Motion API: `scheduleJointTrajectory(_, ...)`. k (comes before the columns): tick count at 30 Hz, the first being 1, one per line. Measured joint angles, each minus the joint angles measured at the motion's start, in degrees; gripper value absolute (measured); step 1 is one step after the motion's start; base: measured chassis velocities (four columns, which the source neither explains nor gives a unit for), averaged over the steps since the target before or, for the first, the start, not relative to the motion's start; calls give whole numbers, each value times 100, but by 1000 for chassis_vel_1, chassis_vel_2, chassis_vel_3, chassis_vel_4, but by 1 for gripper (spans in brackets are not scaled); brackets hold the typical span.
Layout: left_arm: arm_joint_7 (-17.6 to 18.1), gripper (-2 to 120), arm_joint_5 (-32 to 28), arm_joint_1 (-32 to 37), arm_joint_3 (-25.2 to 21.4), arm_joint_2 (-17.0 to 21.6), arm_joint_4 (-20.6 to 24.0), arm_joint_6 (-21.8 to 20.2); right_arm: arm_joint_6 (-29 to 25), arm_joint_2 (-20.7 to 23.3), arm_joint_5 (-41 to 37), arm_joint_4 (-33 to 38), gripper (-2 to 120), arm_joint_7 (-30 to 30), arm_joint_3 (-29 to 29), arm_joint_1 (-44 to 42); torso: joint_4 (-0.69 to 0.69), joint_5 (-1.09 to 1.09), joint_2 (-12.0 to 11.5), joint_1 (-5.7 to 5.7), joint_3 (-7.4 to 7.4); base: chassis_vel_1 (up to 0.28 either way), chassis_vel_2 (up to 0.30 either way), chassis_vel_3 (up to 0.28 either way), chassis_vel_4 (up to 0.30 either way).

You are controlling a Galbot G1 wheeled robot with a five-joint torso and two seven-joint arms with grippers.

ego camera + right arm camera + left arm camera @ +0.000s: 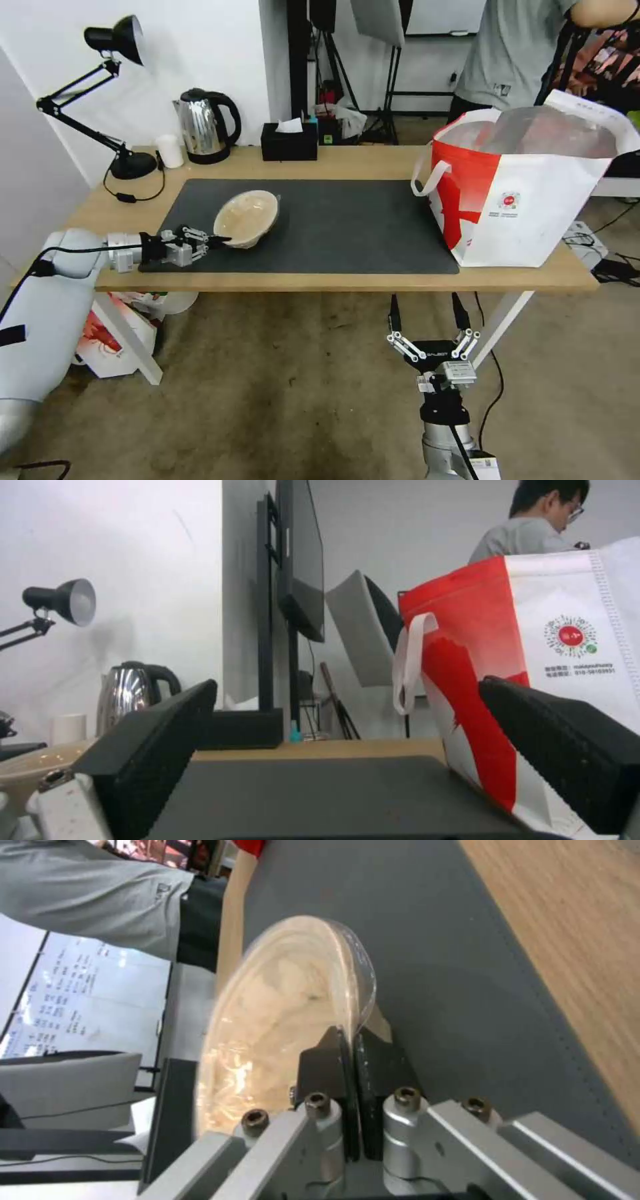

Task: Pick up the trash from the table and place it into the takeout bag.

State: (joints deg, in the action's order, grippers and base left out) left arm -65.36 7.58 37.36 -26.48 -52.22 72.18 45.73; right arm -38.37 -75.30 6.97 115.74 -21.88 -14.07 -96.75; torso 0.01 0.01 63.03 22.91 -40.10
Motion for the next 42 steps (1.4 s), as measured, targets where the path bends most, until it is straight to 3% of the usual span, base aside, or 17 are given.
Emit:
scheduleJointTrajectory(6, -32, 0, -20, 0, -9, -36, 69, -5, 0, 0, 0, 0, 100, 0, 0, 0, -1, -2, 0, 1, -1, 0, 0, 0, 0)
scheduleJointTrajectory(11, -78, 0, -243, -36, 38, 5, 421, -14, 0, 0, 0, 0, 100, 0, 0, 0, -2, -2, 0, 2, -1, 0, 0, 0, 0)
scheduleJointTrajectory(22, -202, 0, -1530, -490, 696, 406, 1333, -268, 0, 0, 0, 0, 100, 0, 0, 0, -2, -1, -1, 2, -1, 0, 0, 0, 0)
scheduleJointTrajectory(29, -185, 0, -2084, -1400, 1386, 815, 1359, -563, 0, 0, 0, 0, 100, 0, 0, 0, -1, 0, -1, 1, -1, 0, 0, 0, 0)
scheduleJointTrajectory(37, 124, 0, -2256, -1956, 1877, 985, 1531, -765, 0, 0, 0, 0, 100, 0, 0, 0, 0, -1, -1, 1, -1, 0, 0, 0, 0)
scheduleJointTrajectory(42, 141, 0, -2413, -2436, 2181, 992, 1400, -783, 0, 0, 0, 0, 100, 0, 0, 0, -1, -1, 0, 1, -1, 0, 0, 0, 0)
